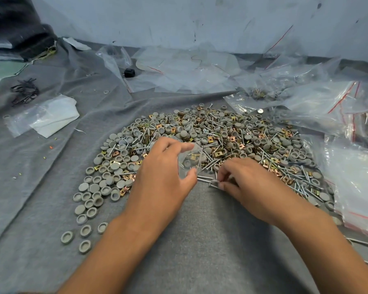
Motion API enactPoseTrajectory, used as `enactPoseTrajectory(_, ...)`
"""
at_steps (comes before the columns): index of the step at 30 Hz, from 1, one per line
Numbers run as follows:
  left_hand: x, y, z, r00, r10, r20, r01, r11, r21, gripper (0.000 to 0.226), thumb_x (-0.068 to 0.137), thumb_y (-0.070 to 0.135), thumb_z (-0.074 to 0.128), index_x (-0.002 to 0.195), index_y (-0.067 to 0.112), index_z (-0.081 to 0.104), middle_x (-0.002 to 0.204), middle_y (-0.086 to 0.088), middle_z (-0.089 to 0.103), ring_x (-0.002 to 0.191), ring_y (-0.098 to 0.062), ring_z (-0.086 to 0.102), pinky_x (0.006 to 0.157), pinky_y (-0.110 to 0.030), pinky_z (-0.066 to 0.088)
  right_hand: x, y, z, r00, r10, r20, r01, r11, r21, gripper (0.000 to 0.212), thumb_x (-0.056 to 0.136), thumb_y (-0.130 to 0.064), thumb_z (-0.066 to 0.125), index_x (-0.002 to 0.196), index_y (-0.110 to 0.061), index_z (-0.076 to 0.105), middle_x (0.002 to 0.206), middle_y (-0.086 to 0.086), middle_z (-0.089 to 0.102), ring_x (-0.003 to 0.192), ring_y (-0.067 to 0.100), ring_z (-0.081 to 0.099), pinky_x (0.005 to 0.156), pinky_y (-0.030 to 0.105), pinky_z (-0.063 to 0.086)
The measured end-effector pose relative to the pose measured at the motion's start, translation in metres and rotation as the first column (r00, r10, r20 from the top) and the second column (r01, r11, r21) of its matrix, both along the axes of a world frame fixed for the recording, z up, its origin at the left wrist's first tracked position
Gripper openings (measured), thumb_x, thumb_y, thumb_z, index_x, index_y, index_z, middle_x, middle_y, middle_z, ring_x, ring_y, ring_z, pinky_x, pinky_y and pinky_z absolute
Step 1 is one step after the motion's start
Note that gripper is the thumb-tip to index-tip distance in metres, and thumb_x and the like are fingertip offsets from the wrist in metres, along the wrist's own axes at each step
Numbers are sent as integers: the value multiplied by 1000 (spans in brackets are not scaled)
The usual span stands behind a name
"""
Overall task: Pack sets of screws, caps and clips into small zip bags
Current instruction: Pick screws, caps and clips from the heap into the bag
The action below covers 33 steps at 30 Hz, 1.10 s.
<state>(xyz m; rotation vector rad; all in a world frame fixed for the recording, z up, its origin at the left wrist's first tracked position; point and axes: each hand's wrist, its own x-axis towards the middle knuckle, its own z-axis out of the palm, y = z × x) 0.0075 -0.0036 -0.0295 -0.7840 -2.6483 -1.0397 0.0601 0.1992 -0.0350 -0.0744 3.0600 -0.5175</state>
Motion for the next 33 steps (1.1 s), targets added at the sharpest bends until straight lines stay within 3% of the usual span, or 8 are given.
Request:
enactPoseTrajectory(4,0,0,0,1000,-2,-9,2,1000,-12,50,86,31,75,134,31,60,114,20,48,89,13,46,84,-12,45,3,-6,0,999,33,-20,-32,999,36,6,98,-40,57,98,-39,51,94,-22,52,87,0,48,68,20,40)
enactPoseTrajectory(7,1,0,0,1000,-6,-6,6,1000,-15,50,85,30,76,133,31,61,113,21,47,91,14,46,79,-5,39,-1,-7,4,997,-17,-72,5,986,-167,3,100,-39,54,102,-39,52,91,-22,55,85,-5,51,66,16,38)
enactPoseTrajectory(10,0,1,-1,1000,-14,1,14,1000,-14,49,85,28,77,131,30,62,112,20,47,88,10,48,79,-7,41,-4,-17,9,970,-35,-242,-55,933,-354,11,101,-33,51,109,-34,57,95,-20,56,92,0,53,75,12,41)
enactPoseTrajectory(15,4,4,0,1000,-22,-11,22,999,-45,50,83,28,78,130,27,62,112,17,48,84,0,45,83,-23,50,-8,-29,11,890,35,-455,-164,955,-248,23,96,-17,65,117,-24,67,98,-15,57,89,-3,55,81,5,39)
enactPoseTrajectory(19,3,4,1,1000,-21,2,21,999,-39,50,83,29,78,131,27,63,113,18,49,83,2,47,79,-16,46,-7,-33,8,886,25,-463,-158,955,-250,29,89,-18,75,116,-21,66,97,-14,63,88,-6,60,79,8,48)
enactPoseTrajectory(25,1,2,2,1000,-1,16,1,1000,-16,51,82,30,78,131,30,63,113,19,49,85,8,48,80,-12,43,-8,-26,12,891,-130,-435,-111,867,-485,20,87,-23,76,105,-23,68,94,-17,68,87,-1,68,71,10,52)
enactPoseTrajectory(29,2,1,3,1000,12,10,-12,1000,11,52,83,29,78,132,30,62,112,19,49,87,12,47,78,-4,37,-11,-15,2,954,-145,-263,40,929,-367,17,90,-24,73,102,-32,66,93,-20,64,87,-6,61,73,9,47)
enactPoseTrajectory(33,2,0,5,1000,23,6,-23,1000,20,53,83,29,78,133,30,62,111,19,49,87,10,47,77,-5,37,-10,-19,-12,991,-61,-122,59,998,-21,21,90,-47,68,108,-39,63,102,-20,54,99,4,50,86,29,49)
